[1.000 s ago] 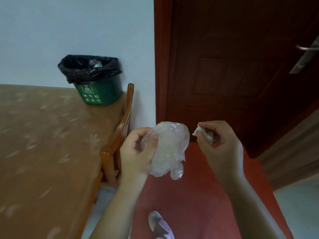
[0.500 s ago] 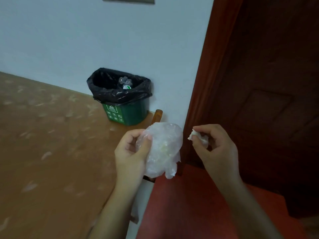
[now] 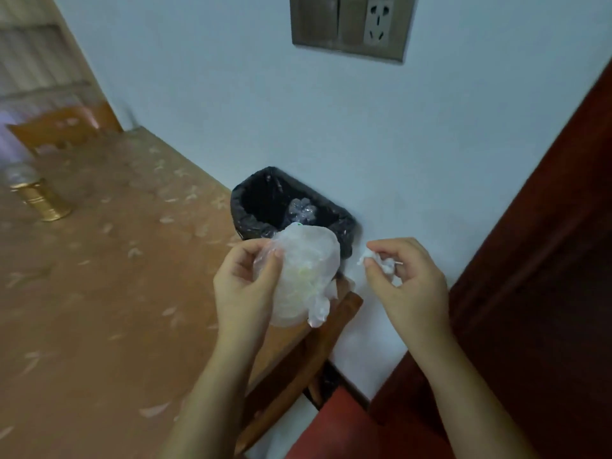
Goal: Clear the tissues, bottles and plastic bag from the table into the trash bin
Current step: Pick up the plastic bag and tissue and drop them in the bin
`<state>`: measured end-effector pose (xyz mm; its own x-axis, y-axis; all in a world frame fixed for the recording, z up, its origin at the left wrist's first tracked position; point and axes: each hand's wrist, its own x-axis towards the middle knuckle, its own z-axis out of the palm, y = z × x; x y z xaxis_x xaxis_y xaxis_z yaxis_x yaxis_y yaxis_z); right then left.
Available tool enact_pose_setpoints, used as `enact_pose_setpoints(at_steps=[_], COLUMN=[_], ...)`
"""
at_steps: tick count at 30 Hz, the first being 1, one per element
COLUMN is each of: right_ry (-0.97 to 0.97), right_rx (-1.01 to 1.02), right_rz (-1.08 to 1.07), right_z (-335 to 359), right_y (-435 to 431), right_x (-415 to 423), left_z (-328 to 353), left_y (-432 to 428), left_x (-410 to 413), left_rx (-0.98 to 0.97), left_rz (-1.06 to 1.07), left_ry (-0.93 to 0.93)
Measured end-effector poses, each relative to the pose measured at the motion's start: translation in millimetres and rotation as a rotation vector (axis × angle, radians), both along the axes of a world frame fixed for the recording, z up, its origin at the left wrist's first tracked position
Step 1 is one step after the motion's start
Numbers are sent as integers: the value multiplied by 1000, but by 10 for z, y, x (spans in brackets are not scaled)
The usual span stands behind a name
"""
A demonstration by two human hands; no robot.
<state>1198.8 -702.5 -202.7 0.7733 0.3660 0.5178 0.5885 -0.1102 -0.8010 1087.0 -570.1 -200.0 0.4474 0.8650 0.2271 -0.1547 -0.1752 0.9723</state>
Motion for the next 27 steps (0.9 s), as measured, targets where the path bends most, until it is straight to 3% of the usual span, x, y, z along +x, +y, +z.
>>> enact_pose_setpoints(at_steps=[10, 21, 27], right_ry=[38, 53, 34], right_rx=[26, 55, 40], right_rz=[227, 164, 127], right_z=[97, 117, 57], right_y=[592, 1112, 1301], right_x=[594, 993, 1123], left_z=[307, 315, 135], left_y=[512, 1220, 1489], left_x=[418, 1006, 1297], left_rx=[96, 264, 379], left_rz=[242, 242, 161], left_ry=[-12, 57, 204])
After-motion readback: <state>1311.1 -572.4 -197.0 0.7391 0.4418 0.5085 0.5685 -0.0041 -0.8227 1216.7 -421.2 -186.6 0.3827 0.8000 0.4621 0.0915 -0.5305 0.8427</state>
